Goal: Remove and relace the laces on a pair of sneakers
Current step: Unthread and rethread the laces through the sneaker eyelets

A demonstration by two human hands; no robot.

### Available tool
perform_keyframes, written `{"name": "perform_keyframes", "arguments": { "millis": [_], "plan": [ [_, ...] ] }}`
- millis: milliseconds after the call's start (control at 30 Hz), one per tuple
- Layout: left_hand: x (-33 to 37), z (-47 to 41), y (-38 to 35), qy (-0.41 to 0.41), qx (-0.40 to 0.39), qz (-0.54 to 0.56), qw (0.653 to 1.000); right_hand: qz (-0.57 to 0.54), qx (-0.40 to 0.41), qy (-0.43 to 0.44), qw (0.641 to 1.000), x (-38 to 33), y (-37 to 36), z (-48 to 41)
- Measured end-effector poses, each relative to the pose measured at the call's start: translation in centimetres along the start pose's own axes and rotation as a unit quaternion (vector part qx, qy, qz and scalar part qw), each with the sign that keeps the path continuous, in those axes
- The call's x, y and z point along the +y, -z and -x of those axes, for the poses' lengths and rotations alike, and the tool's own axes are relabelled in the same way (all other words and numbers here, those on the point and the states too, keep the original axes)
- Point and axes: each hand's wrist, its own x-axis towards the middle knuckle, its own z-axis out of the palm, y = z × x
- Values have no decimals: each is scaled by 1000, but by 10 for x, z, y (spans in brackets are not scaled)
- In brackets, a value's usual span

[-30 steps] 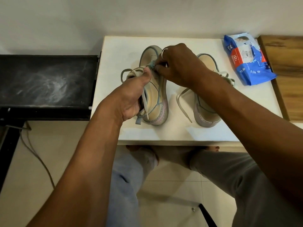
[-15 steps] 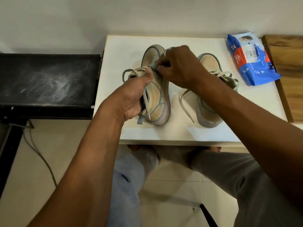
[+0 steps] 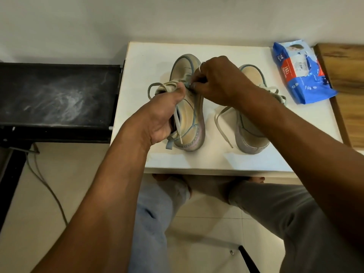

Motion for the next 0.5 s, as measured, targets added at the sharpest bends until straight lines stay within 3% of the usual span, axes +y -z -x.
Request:
{"name": "perform_keyframes", "arguments": {
  "millis": [133,233,300,500],
  "plan": [
    [-1,-1,2,2,-11,-2,1000,-104,-62,-38,992,13,19,2],
    [0,-3,2,-1,-5,-4,1000,-78,58,-51,994,12,7,-5],
    [-1,-4,2,-3,0,-2,1000,-28,82,-33,996,4,-4,-6],
    [-2,-3,2,-2,-7,0,1000,-71,-51,-32,996,5,8,2]
  ]
}}
